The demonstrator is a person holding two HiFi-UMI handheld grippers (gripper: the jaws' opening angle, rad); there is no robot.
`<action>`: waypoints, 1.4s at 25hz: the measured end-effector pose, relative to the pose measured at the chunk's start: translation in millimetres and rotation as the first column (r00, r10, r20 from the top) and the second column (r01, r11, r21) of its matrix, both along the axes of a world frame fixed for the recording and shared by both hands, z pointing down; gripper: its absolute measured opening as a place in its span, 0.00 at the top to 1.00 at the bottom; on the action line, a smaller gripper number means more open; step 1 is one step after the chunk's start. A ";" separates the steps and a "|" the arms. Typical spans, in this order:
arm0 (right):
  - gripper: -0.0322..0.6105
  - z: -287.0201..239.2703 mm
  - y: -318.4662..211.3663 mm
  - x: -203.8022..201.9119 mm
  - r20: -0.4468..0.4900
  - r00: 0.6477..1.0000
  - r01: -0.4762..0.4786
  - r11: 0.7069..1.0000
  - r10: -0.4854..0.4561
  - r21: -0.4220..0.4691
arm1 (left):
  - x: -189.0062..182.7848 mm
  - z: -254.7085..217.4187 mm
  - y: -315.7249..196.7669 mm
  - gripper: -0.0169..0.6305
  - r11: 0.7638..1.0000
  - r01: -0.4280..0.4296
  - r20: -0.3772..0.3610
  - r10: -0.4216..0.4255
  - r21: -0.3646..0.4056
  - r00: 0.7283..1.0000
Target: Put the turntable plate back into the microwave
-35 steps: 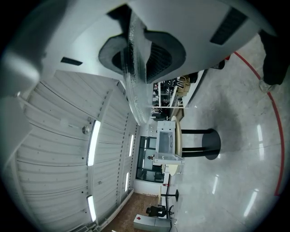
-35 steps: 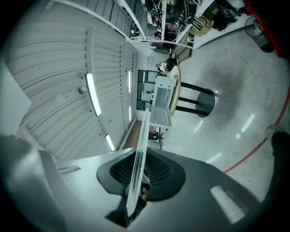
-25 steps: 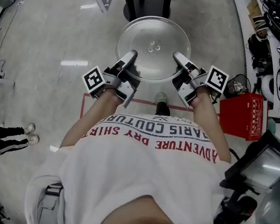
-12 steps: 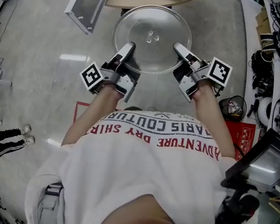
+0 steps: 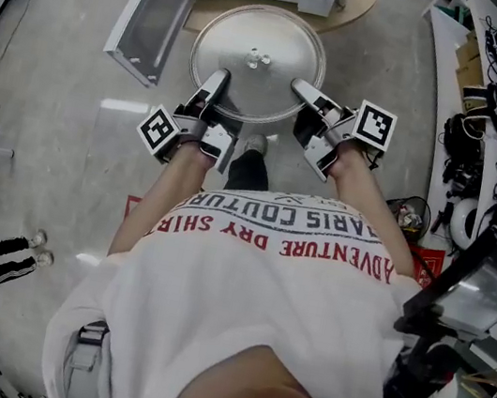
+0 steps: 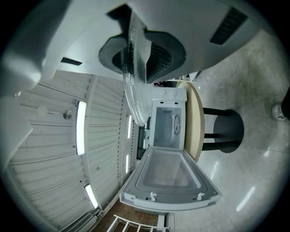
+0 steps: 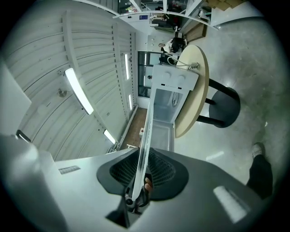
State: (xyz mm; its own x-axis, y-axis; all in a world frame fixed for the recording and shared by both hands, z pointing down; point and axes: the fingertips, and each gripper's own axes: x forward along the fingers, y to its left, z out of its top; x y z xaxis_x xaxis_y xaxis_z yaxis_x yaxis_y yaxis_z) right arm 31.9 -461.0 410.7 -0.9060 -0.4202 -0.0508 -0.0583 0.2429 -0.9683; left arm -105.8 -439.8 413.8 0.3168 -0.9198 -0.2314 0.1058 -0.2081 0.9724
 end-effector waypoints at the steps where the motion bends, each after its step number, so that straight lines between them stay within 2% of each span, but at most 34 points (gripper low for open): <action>1: 0.89 1.3 -13.5 -6.6 0.000 1.000 0.005 1.000 -0.005 -0.008 | -5.5 0.8 -15.5 0.93 1.000 0.005 -0.001 -0.005 -0.004 1.000; 9: 0.89 23.3 -135.8 -59.5 -0.003 1.000 0.011 0.996 -0.011 -0.087 | -53.6 23.7 -140.8 0.93 0.998 0.042 0.000 -0.042 -0.051 0.999; 17: 0.89 68.4 -233.2 -101.0 -0.013 1.000 -0.006 0.987 0.004 -0.164 | -91.9 64.7 -238.2 0.93 0.991 0.070 0.014 -0.069 -0.116 0.998; 24: 0.89 99.4 -286.8 -119.9 -0.003 1.000 0.006 0.978 -0.006 -0.209 | -105.3 97.5 -295.9 0.93 0.980 0.097 -0.010 -0.101 -0.174 0.995; 35: 0.89 143.7 -339.5 -154.8 -0.010 1.000 0.009 0.966 -0.012 -0.257 | -137.6 148.2 -357.6 0.93 0.963 0.128 -0.033 -0.139 -0.236 0.990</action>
